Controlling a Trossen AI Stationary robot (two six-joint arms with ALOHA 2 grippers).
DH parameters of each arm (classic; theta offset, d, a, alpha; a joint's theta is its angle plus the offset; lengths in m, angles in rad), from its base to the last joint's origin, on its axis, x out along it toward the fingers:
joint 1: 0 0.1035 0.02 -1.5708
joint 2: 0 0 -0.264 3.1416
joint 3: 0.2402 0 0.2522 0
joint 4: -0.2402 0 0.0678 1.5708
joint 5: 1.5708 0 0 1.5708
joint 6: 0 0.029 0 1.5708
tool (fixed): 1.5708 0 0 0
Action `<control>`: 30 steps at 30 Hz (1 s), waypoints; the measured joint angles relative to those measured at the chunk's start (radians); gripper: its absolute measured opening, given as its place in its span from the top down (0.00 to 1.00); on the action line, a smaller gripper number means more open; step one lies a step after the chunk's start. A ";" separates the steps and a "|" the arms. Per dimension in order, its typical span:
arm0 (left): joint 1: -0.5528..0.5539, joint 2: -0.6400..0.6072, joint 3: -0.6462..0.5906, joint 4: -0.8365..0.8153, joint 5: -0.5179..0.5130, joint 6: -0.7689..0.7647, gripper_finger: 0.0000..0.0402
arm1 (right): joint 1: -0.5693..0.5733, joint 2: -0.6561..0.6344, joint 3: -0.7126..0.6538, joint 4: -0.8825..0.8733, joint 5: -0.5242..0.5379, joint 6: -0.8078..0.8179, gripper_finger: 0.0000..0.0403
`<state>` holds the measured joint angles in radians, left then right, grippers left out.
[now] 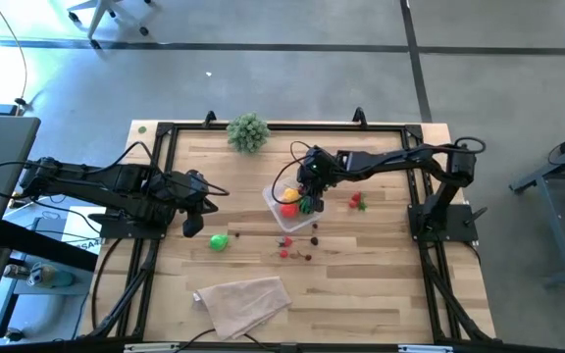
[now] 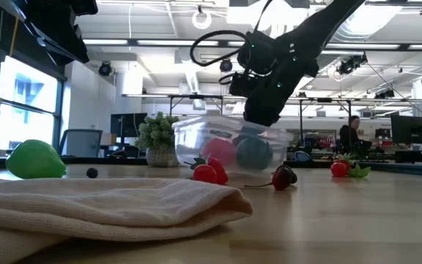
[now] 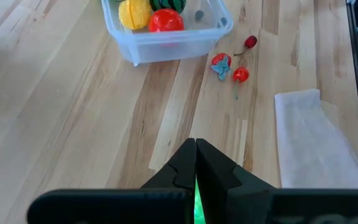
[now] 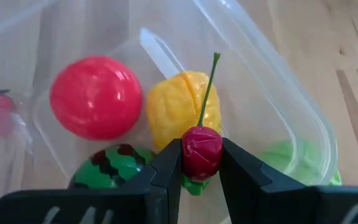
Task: Pick and placing Produce into tupperware
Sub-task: Put the red cherry into the transparent bin, then put the green cabbage into the transparent bin
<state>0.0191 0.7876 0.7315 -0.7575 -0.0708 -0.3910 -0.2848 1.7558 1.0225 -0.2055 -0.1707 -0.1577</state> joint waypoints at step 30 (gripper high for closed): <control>0.000 0.000 0.000 0.000 0.000 0.000 1.00 | 0.003 0.000 0.029 -0.031 0.010 -0.034 0.62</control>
<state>0.0191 0.7876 0.7317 -0.7576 -0.0708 -0.3908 -0.2813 1.7557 1.0513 -0.2367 -0.1610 -0.1915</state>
